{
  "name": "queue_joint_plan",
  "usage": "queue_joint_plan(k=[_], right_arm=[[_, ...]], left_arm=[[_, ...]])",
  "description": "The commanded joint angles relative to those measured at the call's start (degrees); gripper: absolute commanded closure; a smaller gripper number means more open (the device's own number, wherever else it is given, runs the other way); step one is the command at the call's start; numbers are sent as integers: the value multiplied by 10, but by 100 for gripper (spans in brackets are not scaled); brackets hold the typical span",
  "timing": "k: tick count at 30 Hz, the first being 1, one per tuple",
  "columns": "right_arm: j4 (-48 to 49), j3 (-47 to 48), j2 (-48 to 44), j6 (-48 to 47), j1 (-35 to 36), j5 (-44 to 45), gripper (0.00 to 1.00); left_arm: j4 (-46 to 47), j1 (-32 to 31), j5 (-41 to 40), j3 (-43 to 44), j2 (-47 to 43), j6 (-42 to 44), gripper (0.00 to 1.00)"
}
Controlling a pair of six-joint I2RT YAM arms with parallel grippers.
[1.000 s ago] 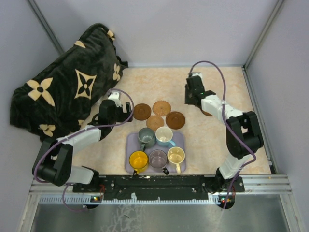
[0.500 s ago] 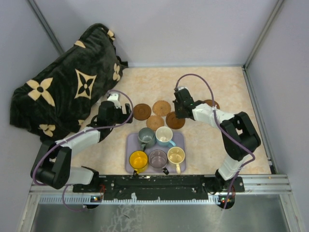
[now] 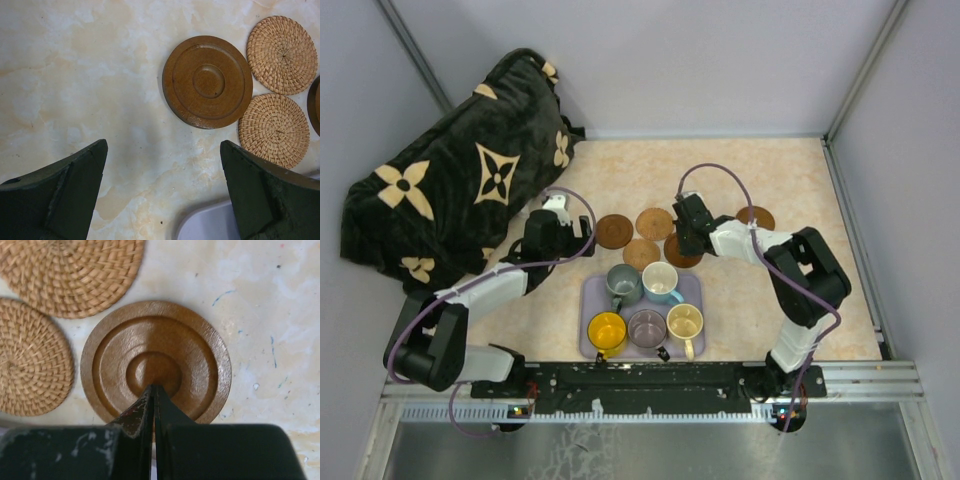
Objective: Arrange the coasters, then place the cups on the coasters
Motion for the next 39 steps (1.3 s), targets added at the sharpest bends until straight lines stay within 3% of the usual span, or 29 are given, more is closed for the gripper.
queue_joint_plan(k=[1, 15, 39], right_arm=[[-39, 28, 39, 15, 1, 65, 100], [-51, 78, 88, 18, -105, 88, 100], [-59, 170, 158, -12, -129, 93, 100]], left_arm=[[-5, -3, -8, 2, 0, 6, 0], [-5, -4, -20, -2, 5, 11, 0], [-4, -3, -23, 1, 16, 14, 0]])
